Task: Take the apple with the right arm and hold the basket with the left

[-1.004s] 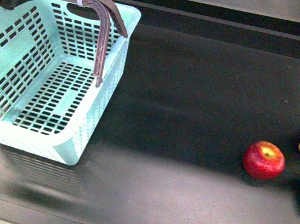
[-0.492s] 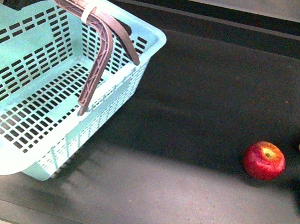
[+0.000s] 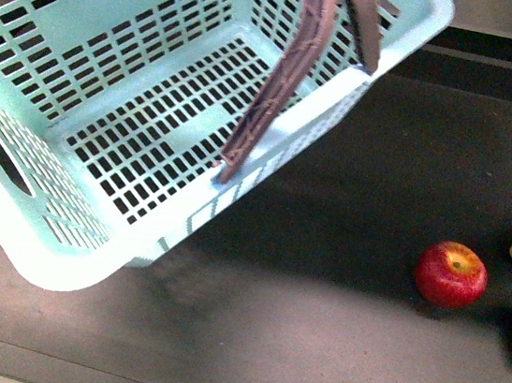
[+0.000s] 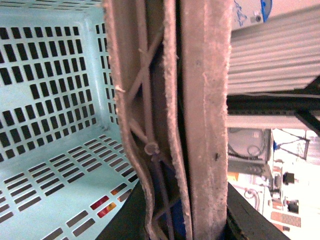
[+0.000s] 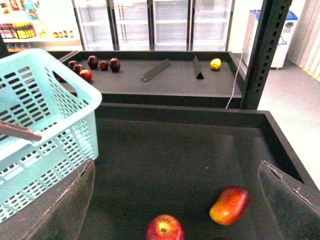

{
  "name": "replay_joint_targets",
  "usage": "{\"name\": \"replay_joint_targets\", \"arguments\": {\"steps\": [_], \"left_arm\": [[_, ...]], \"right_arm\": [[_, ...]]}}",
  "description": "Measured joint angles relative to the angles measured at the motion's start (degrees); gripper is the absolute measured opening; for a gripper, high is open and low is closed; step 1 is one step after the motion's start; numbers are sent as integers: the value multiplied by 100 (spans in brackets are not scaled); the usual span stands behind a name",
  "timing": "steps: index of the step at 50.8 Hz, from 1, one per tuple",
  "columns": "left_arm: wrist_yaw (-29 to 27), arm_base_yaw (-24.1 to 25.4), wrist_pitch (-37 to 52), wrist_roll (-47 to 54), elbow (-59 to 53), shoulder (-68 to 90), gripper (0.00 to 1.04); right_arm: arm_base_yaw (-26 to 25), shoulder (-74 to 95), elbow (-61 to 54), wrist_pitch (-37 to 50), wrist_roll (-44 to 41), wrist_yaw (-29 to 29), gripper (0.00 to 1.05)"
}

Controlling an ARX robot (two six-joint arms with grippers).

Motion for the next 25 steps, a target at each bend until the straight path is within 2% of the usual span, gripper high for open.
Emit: {"name": "replay_joint_targets", "arguments": {"steps": [13,25], "left_arm": [[-111,-920,-92,-2,-26,-352,19],[-195,-1239,-98,70,-90,-577,19]], "right_arm": [[0,0,0,0,0,-2,96],[0,0,0,0,0,0,96]]}}
